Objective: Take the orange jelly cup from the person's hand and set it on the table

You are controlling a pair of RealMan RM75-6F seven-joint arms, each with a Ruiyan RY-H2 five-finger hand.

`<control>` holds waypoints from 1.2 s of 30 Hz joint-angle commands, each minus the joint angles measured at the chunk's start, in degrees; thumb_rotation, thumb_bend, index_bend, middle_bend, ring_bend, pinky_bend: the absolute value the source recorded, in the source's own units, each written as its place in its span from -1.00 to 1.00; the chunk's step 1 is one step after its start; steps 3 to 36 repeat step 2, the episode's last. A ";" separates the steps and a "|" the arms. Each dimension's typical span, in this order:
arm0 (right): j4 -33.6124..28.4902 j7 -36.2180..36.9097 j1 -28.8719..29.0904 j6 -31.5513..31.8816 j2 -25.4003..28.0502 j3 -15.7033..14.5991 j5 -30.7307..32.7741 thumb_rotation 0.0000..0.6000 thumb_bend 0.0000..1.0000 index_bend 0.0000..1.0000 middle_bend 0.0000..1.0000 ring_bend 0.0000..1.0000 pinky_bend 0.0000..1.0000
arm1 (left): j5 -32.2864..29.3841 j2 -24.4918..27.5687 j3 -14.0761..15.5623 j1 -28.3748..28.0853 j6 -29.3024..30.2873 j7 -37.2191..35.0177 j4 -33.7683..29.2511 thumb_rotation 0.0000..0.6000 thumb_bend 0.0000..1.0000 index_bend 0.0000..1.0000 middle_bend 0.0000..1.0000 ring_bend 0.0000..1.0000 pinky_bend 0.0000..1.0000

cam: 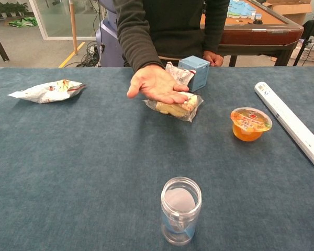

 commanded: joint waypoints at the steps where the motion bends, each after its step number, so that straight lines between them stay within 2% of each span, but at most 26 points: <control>1: 0.04 0.03 -1.14 0.75 0.00 -0.19 -1.06 1.00 -0.16 -1.00 -0.88 -1.00 -0.77 | 0.12 0.02 0.01 -0.19 -0.18 0.29 -0.25 1.00 -0.58 -0.78 -0.86 -0.82 -0.94; 36: 0.08 -0.03 -1.41 0.81 -0.10 -0.09 -1.45 1.00 -0.16 -1.00 -0.88 -1.00 -0.77 | 0.13 0.01 0.03 -0.28 -0.31 0.38 -0.36 1.00 -0.58 -0.78 -0.86 -0.82 -0.94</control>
